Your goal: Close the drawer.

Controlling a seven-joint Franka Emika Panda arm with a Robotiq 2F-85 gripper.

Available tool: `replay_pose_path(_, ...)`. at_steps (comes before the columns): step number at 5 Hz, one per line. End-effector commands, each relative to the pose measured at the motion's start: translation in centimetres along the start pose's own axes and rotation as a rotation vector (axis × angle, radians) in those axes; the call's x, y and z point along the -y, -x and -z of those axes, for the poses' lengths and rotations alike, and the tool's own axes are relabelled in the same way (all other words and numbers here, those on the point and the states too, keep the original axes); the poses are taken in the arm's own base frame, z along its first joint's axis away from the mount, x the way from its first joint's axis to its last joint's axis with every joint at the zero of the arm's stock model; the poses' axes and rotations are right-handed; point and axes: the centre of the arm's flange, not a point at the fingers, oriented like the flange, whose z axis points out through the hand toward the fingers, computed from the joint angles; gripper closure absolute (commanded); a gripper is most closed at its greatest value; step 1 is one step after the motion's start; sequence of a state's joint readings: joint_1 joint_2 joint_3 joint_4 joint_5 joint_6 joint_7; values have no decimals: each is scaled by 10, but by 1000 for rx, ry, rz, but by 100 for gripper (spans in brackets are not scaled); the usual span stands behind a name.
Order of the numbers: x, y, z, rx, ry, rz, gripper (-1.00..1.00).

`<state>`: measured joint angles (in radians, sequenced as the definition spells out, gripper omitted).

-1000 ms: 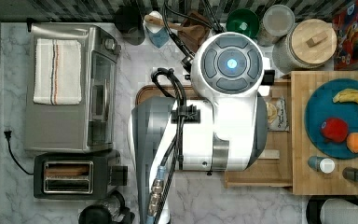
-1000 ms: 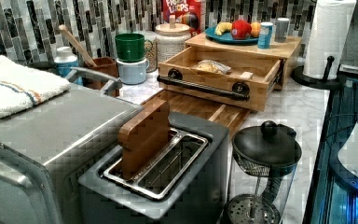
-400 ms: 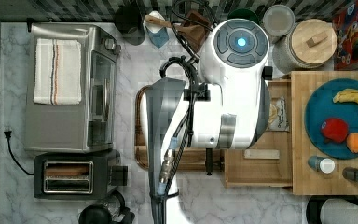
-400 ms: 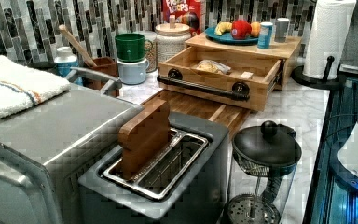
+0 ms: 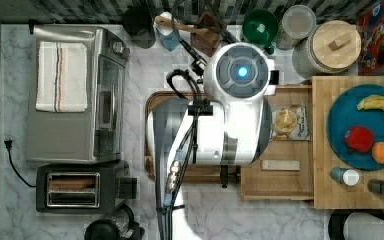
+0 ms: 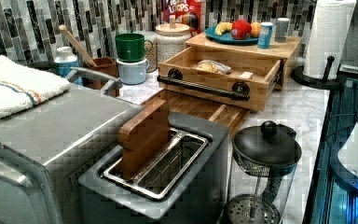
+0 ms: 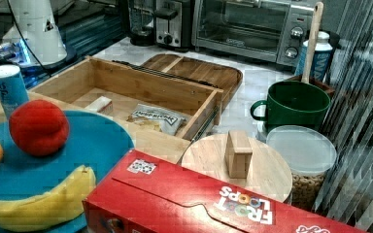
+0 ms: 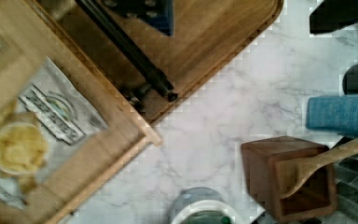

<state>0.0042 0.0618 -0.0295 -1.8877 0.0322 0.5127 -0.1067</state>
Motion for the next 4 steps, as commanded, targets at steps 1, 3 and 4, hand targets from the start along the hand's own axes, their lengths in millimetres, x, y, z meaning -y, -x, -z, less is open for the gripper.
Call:
replay_pose_path(1, 7, 98, -54, 96, -42, 240, 100)
replay_pose_path(3, -4, 111, -101, 78, 33, 406, 100)
replay_pose_path(4, -15, 107, -128, 55, 58, 491, 100)
